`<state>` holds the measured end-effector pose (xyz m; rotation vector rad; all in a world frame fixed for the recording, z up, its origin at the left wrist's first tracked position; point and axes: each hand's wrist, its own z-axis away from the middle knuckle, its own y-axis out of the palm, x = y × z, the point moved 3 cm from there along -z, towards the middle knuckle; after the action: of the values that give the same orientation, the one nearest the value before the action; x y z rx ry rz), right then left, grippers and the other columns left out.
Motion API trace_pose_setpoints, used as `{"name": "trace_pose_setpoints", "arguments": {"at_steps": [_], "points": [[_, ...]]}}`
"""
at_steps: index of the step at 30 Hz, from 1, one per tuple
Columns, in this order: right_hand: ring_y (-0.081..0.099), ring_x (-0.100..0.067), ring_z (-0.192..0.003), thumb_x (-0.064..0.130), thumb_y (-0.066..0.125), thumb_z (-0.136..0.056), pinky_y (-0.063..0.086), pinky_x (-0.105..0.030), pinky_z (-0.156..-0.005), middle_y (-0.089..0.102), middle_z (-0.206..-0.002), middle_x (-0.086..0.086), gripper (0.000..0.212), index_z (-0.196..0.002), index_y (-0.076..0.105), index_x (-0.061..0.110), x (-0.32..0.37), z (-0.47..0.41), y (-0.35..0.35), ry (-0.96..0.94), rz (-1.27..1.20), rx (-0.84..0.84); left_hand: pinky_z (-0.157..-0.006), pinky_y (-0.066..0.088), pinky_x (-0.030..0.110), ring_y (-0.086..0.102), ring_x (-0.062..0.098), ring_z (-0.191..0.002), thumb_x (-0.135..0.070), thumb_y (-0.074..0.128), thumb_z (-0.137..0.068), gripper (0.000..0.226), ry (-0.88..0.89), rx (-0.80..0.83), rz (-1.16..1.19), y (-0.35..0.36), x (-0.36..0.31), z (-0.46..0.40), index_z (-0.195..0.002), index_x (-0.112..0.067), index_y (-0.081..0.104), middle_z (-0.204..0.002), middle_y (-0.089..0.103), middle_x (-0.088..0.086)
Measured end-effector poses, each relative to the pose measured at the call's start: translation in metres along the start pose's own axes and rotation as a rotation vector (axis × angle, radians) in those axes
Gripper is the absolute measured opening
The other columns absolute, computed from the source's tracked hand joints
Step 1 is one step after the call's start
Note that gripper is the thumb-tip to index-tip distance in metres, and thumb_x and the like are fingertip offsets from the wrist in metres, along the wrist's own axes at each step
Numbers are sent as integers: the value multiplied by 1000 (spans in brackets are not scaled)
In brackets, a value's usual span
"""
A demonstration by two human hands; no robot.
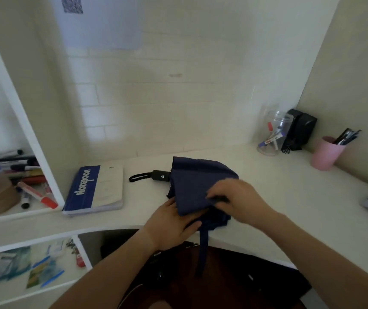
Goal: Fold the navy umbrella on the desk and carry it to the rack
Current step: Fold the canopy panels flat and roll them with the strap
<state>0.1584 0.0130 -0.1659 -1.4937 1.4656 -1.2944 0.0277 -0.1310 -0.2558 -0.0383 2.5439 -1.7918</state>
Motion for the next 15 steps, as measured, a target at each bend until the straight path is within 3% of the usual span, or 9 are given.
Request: {"name": "trace_pose_setpoints", "arguments": {"at_steps": [3,5,6,8,9,11,13,15], "points": [[63,-17,-112,27,66,-91,56,-36,-83,71,-122,10,23,-111,77,27,-3,22,33,-35,134,-32,-107,44,34,60,19,-118,-56,42,-102,46,-153,-160,14,-5,-12,11,-137,-31,58,-129,66,-4],[66,-21,-104,25,71,-87,58,-36,-73,73,-115,7,19,-104,80,26,-4,28,46,-51,191,-83,-97,49,29,62,17,-108,-64,53,-93,53,-346,-274,54,-8,-13,21,-128,-25,61,-118,66,-3],[67,-22,-101,24,73,-85,58,-36,-71,73,-114,5,19,-102,81,26,-4,29,51,-51,203,-97,-97,48,27,60,16,-111,-66,60,-87,62,-436,-327,102,-11,-12,26,-131,-22,57,-122,63,-1],[67,-24,-100,23,75,-83,59,-39,-71,74,-114,2,19,-101,81,26,-2,30,56,-68,212,-122,-111,40,29,43,18,-138,-63,71,-79,90,-493,-375,192,-21,-7,27,-149,-19,38,-150,44,4],[67,-24,-100,22,75,-83,59,-40,-72,73,-115,1,20,-101,81,25,-2,31,57,-78,209,-128,-119,30,32,26,21,-151,-62,71,-78,100,-410,-331,169,-26,-6,22,-157,-20,26,-163,28,5],[66,-24,-103,23,75,-84,59,-41,-75,73,-118,-1,20,-103,81,24,-5,33,58,-101,194,-130,-126,13,38,-1,20,-158,-61,60,-87,92,-175,-146,51,-31,-4,8,-162,-28,17,-172,4,1],[63,-19,-110,30,71,-88,58,-37,-83,70,-123,3,22,-108,79,27,-8,36,57,-90,154,-67,-128,14,39,0,14,-158,-64,43,-97,71,-127,65,66,-26,2,3,-159,-32,30,-171,5,-5],[60,-10,-111,40,63,-94,53,-32,-92,68,-124,7,25,-109,79,27,-14,36,51,-25,7,3,-126,17,32,13,8,-155,-63,31,-102,60,-219,154,208,-21,9,4,-151,-33,45,-168,17,-14]]}}
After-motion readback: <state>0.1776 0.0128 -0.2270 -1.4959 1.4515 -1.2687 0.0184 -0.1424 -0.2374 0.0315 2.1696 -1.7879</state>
